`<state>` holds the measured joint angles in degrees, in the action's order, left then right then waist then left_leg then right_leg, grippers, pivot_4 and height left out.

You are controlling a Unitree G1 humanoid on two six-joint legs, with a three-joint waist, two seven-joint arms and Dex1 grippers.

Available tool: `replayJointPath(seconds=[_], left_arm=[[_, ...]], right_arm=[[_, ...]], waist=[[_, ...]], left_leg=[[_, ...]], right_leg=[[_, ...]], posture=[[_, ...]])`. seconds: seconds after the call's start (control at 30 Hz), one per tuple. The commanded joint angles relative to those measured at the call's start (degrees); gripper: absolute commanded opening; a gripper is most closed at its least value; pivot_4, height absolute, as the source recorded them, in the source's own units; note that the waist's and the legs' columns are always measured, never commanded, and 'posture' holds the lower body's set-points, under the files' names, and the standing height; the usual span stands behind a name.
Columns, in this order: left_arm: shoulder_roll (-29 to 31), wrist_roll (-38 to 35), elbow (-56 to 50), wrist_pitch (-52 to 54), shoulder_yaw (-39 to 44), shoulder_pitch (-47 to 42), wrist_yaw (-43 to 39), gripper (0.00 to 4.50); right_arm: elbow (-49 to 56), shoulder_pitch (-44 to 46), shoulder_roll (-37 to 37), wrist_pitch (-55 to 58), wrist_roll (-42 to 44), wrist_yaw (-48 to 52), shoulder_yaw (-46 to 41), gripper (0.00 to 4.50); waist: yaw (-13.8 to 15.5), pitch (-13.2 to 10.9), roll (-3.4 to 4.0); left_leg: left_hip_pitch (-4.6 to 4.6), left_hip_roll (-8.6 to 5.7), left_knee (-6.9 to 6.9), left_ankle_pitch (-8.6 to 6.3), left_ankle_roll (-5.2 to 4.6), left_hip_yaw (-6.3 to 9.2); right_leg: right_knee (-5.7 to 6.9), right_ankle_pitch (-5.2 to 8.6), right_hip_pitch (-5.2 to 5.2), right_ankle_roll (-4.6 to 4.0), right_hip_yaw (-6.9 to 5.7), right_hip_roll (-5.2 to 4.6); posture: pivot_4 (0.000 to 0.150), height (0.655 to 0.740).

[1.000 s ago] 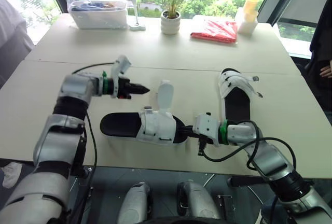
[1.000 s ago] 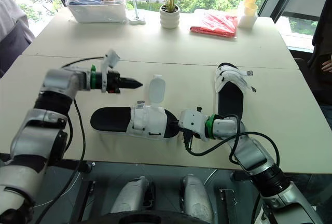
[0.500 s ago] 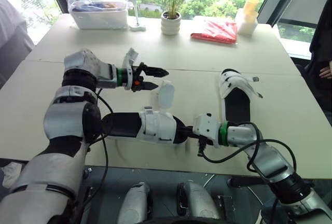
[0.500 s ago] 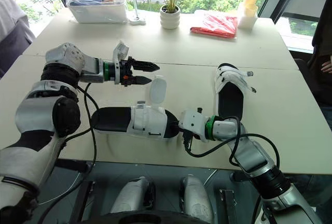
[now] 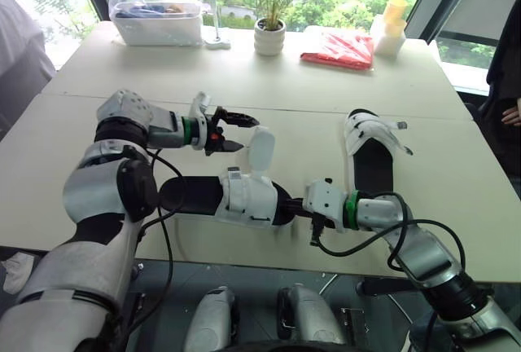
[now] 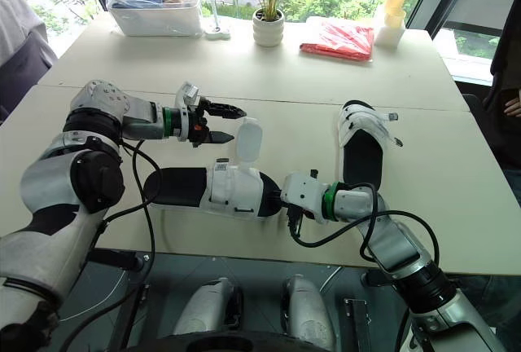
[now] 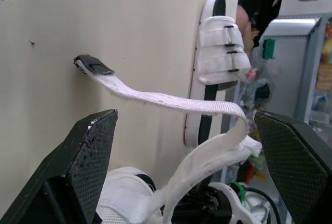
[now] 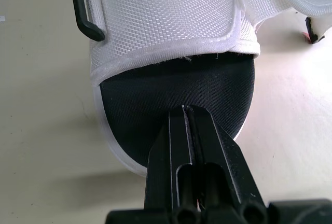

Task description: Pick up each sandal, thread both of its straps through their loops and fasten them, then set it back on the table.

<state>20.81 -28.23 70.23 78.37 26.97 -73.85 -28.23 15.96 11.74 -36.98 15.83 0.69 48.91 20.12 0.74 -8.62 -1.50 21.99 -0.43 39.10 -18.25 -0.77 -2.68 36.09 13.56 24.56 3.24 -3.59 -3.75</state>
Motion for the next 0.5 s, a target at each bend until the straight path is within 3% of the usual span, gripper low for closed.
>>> replayJointPath(seconds=[0.03,0.27,0.5], left_arm=[[-1.62,-2.3,1.0,-3.12,4.04,-0.77,3.35,4.33],[-3.8,-5.03,3.77,-7.77,10.39,-0.81,13.59,4.33],[-1.86,-5.78,2.17,-3.88,10.52,-1.24,13.73,4.33]], right_arm=[[-6.25,-4.28,-1.06,3.37,-3.97,1.24,5.27,0.0],[-6.14,-4.51,-1.16,3.39,-3.96,0.96,5.12,0.0],[-5.98,-4.75,-1.36,3.41,-3.96,0.76,4.99,0.0]], waist=[[-0.01,0.01,0.0],[-0.02,0.02,0.02],[-0.05,0.02,0.03]], left_leg=[[0.0,0.0,0.0,-0.06,-0.1,0.0],[-0.01,0.0,-0.02,-0.08,-0.13,0.0],[-0.03,0.0,-0.02,-0.06,-0.08,-0.02]], right_leg=[[0.0,0.0,0.0,0.0,0.0,0.0],[0.0,-0.01,0.01,-0.01,0.01,-0.01],[0.02,-0.02,0.0,-0.02,0.01,-0.01]], posture=[[0.15,0.7241],[0.15,0.7241],[0.15,0.7241]])
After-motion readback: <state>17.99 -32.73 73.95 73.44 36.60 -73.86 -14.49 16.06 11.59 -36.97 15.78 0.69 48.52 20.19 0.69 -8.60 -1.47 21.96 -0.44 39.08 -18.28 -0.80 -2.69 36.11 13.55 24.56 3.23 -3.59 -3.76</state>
